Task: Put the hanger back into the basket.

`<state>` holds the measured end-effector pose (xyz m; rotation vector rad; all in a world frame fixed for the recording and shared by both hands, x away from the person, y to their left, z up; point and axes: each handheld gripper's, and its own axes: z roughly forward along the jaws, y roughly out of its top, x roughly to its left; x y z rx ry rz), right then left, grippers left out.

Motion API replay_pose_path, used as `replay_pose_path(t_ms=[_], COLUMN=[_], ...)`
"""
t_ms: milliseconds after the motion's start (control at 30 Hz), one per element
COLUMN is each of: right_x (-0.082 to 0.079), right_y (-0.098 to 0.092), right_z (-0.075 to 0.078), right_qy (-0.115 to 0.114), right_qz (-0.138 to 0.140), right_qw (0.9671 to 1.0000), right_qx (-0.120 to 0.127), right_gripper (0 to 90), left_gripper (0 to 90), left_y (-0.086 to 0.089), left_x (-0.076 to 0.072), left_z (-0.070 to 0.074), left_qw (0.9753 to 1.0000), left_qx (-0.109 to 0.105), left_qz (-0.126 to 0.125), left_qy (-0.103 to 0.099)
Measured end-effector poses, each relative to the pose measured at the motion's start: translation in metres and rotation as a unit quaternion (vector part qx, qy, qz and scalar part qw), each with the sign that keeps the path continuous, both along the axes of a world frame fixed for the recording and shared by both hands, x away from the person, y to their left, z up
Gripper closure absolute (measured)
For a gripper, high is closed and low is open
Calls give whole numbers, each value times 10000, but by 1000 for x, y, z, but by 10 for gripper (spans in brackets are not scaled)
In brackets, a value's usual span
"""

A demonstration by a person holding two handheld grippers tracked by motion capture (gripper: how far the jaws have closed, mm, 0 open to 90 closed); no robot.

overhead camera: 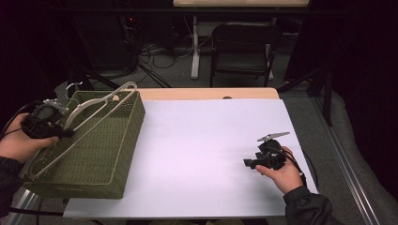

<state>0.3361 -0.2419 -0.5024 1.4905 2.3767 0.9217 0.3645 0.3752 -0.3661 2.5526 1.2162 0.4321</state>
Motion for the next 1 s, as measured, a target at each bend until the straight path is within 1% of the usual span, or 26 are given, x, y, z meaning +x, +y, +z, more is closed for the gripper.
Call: replay_pose_path(t_ms=[67,100,200,233,300,367,400,467,533,600,633,667,700,733,900,1000], right_x=[1,1,0,0,0,0,0,0,1,1,1,1,1,1,1,2], right_y=[0,0,0,0,1,-1,0,-1,-1,-1,0,0,0,1,2,2], right_z=[0,0,0,0,-1,0,-1,-2,-2,-2,-1,-1,-1,-1,-2,-2], right_qy=[-35,-53,-28,-47,-16,17,-18,-15,-27,-42,4,-2,-4,-9,23,17], right_qz=[-41,-44,-9,-21,-50,-14,-41,-40,-51,-57,-54,-46,-45,-35,-21,-21], right_qw=[10000,10000,10000,10000,10000,10000,10000,10000,10000,10000,10000,10000,10000,10000,10000,10000], right_qx=[-17,-3,10,9,23,-3,11,14,3,23,9,8,12,21,13,12], right_gripper=[385,385,385,385,385,385,385,385,385,385,386,385,385,386,386,386], left_gripper=[871,871,872,872,872,872,872,872,872,872,872,872,872,872,872,871], left_y=[1,1,4,5,8,10,11,14,17,21,23,25,26,28,30,27], left_x=[-1,-1,-1,-1,-1,-1,-2,-3,-5,-6,-6,-6,-6,-6,-3,-1], left_z=[-5,-7,-16,-19,-23,-28,-30,-33,-36,-37,-37,-38,-39,-42,-54,-66], left_qw=[10000,10000,9998,9998,9997,9996,9995,9993,9993,9995,9996,9997,9998,9999,9999,10000], left_qx=[12,17,64,25,-38,-86,-120,-158,-119,-84,-79,-61,-10,-16,-67,13], left_qz=[-85,-78,-198,-198,-231,-264,-285,-322,-281,-235,-209,-178,-143,-93,-57,-45], left_qy=[0,-10,-46,-36,-86,-93,-114,-122,-219,-197,-185,-159,-163,-113,-114,-44])
